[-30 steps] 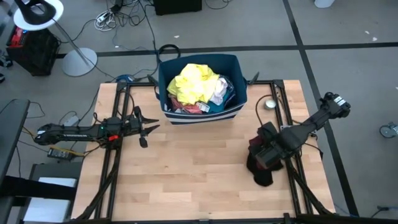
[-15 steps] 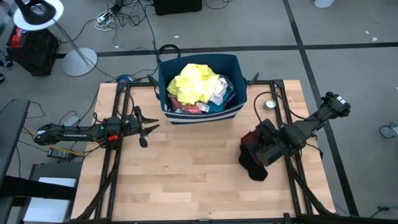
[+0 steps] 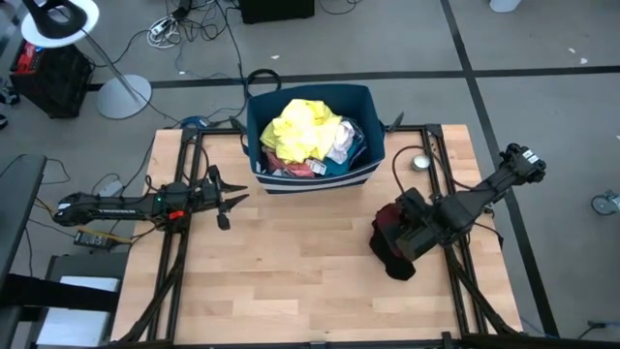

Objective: Sort clothes
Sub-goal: Put the maroon underwear into the blue bin

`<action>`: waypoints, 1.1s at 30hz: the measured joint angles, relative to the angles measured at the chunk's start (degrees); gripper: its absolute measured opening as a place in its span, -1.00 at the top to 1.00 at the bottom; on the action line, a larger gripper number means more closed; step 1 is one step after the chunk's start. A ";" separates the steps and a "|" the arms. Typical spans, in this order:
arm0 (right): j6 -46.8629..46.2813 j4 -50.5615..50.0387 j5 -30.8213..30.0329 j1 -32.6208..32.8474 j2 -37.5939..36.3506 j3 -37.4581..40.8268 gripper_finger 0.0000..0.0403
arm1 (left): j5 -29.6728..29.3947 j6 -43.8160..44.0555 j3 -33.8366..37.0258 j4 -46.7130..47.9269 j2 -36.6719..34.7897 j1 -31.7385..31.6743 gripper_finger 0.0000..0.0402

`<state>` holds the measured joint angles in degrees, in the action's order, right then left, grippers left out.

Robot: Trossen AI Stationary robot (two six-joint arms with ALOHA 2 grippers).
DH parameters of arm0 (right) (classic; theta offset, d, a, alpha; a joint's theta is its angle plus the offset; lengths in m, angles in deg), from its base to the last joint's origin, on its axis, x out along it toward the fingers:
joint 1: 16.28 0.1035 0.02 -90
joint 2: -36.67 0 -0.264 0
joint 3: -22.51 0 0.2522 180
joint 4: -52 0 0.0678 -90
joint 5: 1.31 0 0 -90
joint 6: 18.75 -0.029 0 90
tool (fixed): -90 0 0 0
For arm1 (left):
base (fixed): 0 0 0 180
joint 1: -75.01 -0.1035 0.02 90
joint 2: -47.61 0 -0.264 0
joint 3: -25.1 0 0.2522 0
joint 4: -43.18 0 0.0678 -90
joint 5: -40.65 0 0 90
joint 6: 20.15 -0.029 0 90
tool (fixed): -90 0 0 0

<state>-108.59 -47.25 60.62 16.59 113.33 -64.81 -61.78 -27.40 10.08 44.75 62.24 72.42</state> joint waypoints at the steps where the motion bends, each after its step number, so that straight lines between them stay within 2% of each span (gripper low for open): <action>1: 0.00 0.25 0.00 0.00 0.00 0.30 0.90 | 0.00 0.00 0.00 0.00 0.00 0.00 0.45; 6: 0.02 1.05 -0.01 0.00 0.00 1.11 0.91 | 0.00 0.00 0.00 0.02 0.00 -0.01 0.45; 17: 1.47 2.35 -2.58 -0.46 0.00 1.11 0.74 | -0.01 0.00 0.00 0.02 0.00 -0.02 0.45; 27: 3.02 4.70 -3.26 -1.11 0.26 1.11 0.74 | -0.02 0.00 0.00 0.02 0.00 -0.01 0.45; 33: 3.10 5.47 -2.79 -1.11 3.42 1.11 0.71 | -0.02 0.00 0.00 -0.03 0.00 0.00 0.45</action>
<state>-105.49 -41.78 57.83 15.47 116.75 -63.70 -61.80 -27.40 10.08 44.72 62.24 72.42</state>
